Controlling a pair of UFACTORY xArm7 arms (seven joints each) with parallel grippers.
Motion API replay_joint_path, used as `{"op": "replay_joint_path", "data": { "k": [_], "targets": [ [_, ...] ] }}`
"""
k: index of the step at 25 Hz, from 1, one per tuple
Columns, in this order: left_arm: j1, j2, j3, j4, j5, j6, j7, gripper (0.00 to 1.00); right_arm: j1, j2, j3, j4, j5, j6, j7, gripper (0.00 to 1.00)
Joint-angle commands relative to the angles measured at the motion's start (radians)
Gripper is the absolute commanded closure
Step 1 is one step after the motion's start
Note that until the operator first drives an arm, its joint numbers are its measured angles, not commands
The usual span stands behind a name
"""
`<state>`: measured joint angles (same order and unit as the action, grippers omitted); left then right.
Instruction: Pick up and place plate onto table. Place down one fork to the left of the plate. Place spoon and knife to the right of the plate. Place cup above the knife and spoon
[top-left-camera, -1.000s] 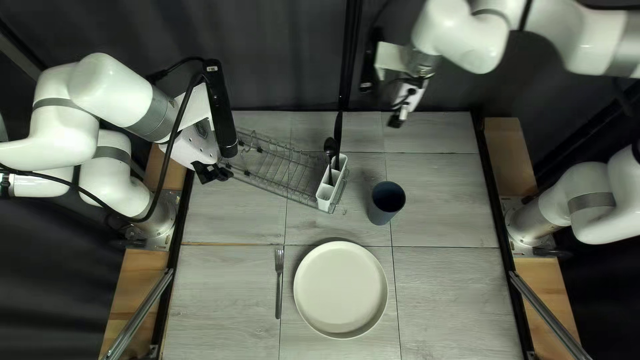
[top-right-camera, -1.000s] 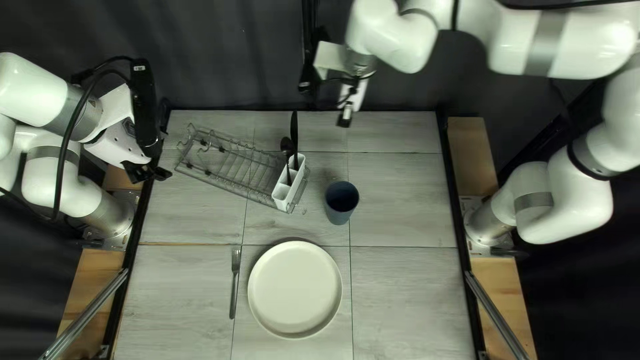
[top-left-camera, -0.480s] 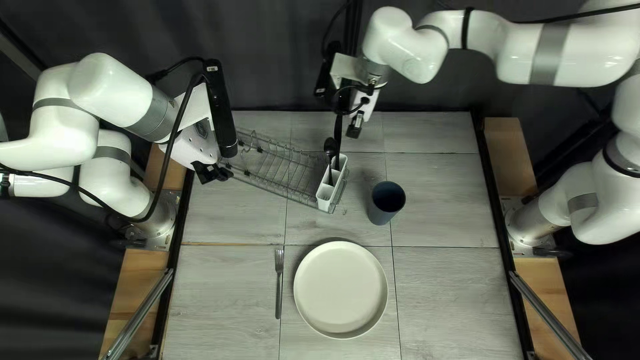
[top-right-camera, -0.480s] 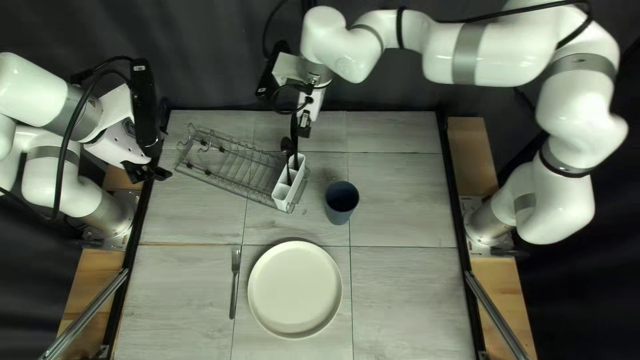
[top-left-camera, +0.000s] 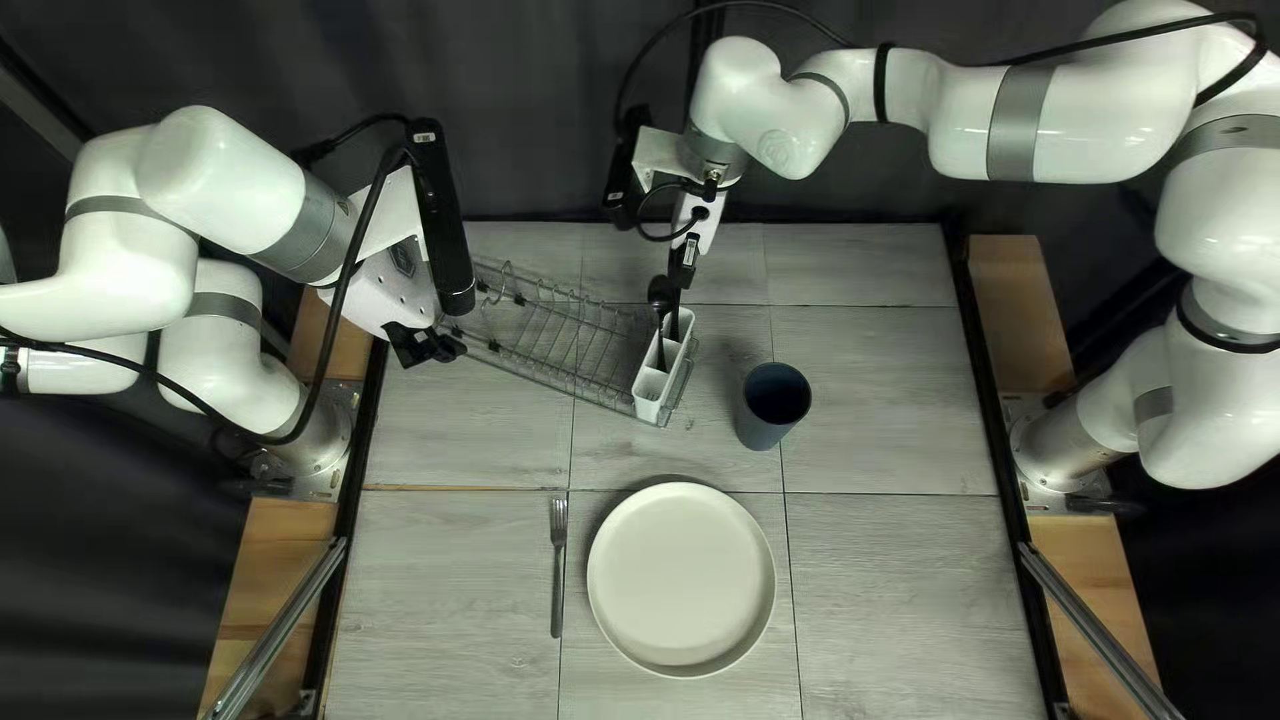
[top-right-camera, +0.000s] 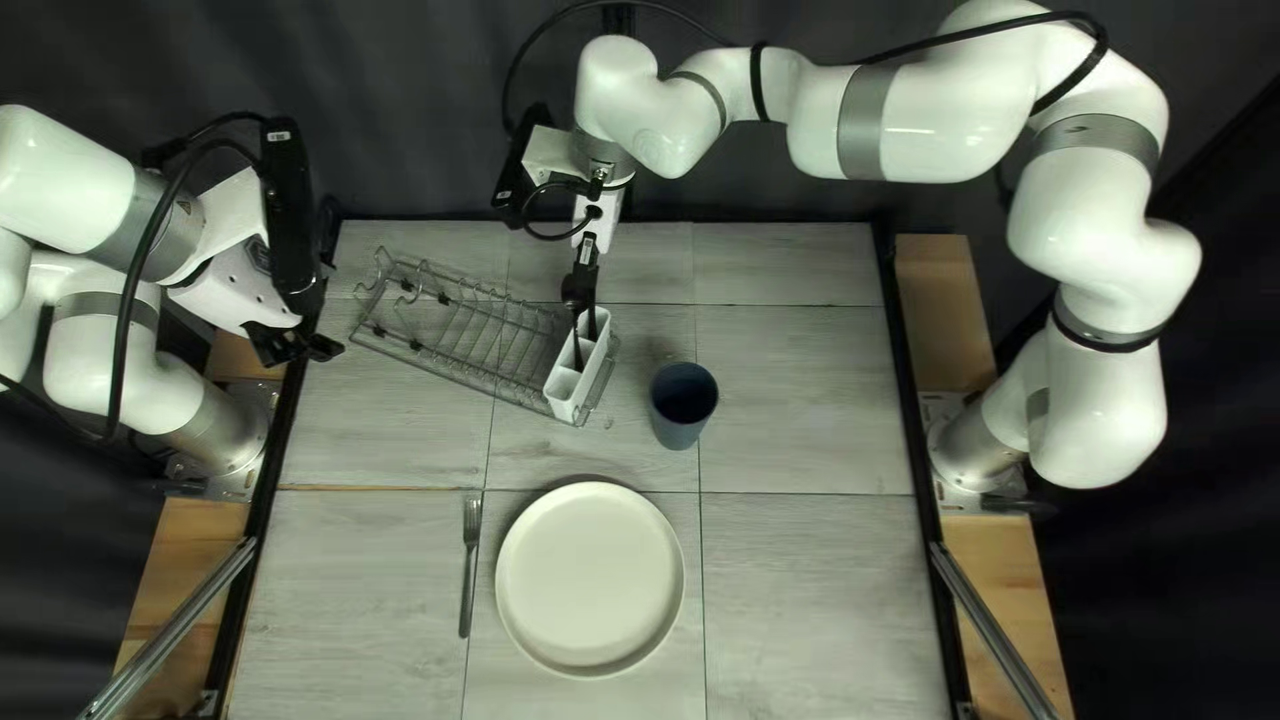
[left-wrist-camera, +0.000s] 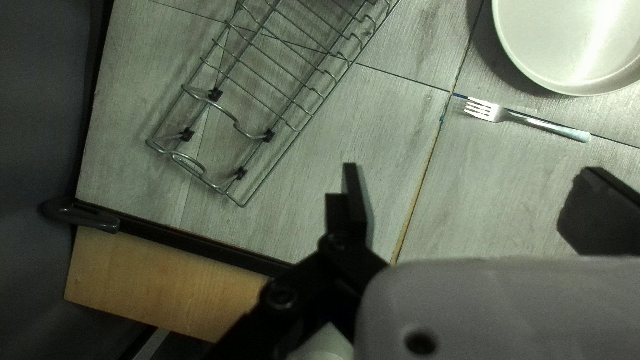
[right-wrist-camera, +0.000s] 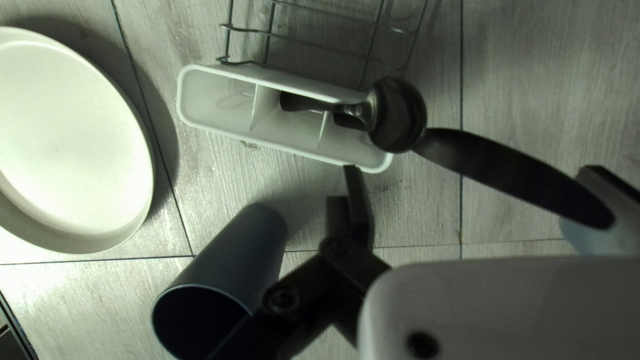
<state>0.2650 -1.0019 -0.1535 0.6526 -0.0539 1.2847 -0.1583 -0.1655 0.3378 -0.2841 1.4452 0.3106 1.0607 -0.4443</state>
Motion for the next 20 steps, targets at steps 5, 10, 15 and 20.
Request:
{"op": "replay_joint_path", "data": {
  "k": [5, 10, 15, 20],
  "targets": [
    [0.000, 0.000, 0.000, 0.000, 0.000, 0.000, 0.000, 0.00, -0.008, -0.017, 0.003, -0.011, 0.017, 0.004, -0.024, 1.00],
    [0.000, 0.000, 0.000, 0.000, 0.000, 0.000, 0.000, 0.00, -0.004, -0.060, -0.003, -0.014, -0.007, 0.032, -0.014, 1.00],
    [0.000, 0.000, 0.000, 0.000, 0.000, 0.000, 0.000, 0.00, 0.009, -0.126, -0.012, -0.013, -0.064, 0.075, 0.019, 1.00],
    [0.000, 0.000, 0.000, 0.000, 0.000, 0.000, 0.000, 0.00, 0.024, -0.207, -0.015, -0.002, -0.142, 0.143, 0.066, 1.00]
  ]
}}
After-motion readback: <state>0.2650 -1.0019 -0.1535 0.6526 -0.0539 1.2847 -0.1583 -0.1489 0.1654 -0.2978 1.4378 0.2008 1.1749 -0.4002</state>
